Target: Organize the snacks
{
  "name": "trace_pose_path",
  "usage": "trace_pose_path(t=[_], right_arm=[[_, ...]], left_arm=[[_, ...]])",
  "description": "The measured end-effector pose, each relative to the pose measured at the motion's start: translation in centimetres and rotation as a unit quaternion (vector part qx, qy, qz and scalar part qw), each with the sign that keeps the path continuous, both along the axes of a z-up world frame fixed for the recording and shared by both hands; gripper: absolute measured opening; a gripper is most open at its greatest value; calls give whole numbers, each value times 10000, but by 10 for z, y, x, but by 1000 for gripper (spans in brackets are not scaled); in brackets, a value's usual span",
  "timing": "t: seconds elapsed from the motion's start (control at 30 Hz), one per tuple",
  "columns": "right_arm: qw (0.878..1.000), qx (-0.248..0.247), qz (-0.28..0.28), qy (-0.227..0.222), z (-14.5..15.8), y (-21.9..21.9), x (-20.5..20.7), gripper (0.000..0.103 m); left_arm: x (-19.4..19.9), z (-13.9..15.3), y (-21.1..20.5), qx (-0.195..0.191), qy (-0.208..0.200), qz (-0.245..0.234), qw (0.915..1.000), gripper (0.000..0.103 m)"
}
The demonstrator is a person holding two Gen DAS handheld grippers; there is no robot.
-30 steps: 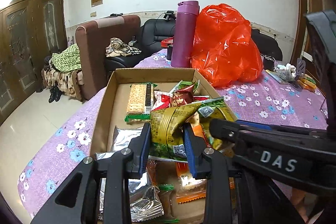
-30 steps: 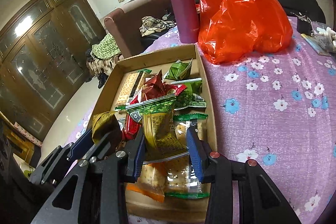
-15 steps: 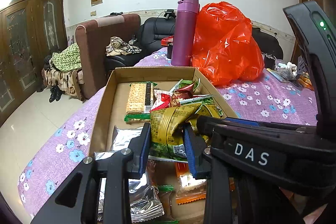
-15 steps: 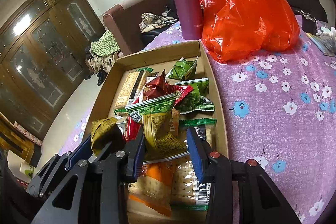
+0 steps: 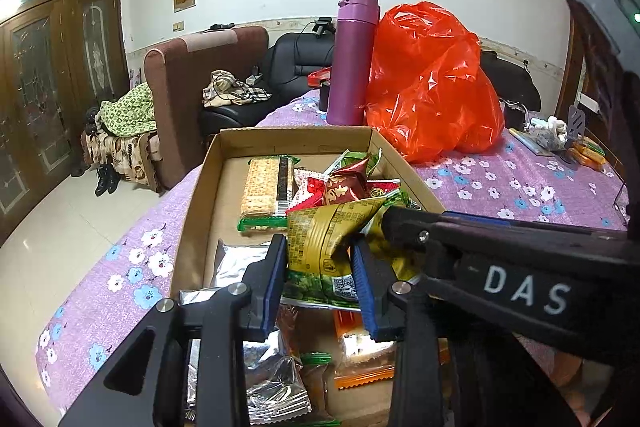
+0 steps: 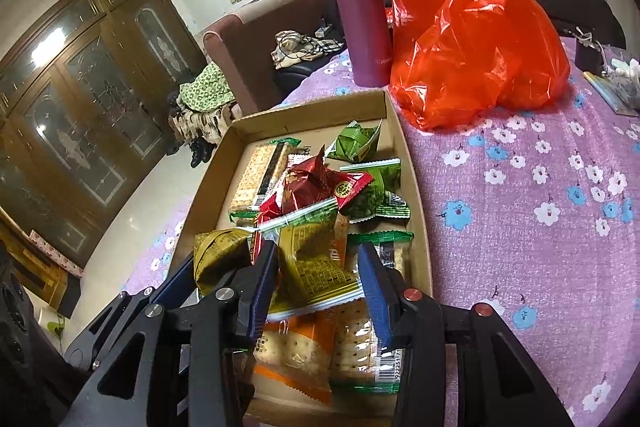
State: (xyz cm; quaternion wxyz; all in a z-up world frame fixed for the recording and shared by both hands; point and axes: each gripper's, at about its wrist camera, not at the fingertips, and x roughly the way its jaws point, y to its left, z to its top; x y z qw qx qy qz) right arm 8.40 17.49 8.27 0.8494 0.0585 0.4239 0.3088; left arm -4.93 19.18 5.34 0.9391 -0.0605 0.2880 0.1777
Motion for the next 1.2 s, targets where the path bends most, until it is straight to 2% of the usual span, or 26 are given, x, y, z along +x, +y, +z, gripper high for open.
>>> trace_pose_path(t=[0.23,0.37,0.4,0.43,0.47,0.6,0.67,0.77,1.0,1.13,1.2], right_arm=[[9998,55,-69,-155,12,-12,-5,46],[9995,104,-138,-256,20,-24,-11,53],[9993,94,-152,-333,23,-28,-13,58],[9988,54,-202,-436,27,-33,-17,62],[9983,21,-262,-520,31,-38,-20,70],[9940,-86,-345,-1032,45,-61,-40,93],[9901,-280,-404,-1312,47,-73,-52,94],[9834,-591,-515,-1635,44,-92,-68,101],[9770,-762,-785,-1831,29,-125,-94,103],[9679,-806,-953,-2180,20,-136,-111,103],[9654,-753,-981,-2295,18,-141,-116,103]], left_arm=[[-4,-3,1,30,20,62,10000,40],[-8,2,-1,68,-8,85,9999,49],[-10,3,-2,72,-33,93,9999,52],[-11,5,-2,61,-63,102,9999,63],[-13,7,-2,50,-79,110,9999,74],[-21,16,-8,200,-239,93,9995,84],[-28,21,-8,273,-381,150,9988,92],[-36,29,-11,335,-612,190,9974,100],[-40,41,-37,700,-863,36,9938,103],[-31,37,-52,788,-483,-205,9955,103],[-27,33,-58,874,-292,-76,9957,103]])
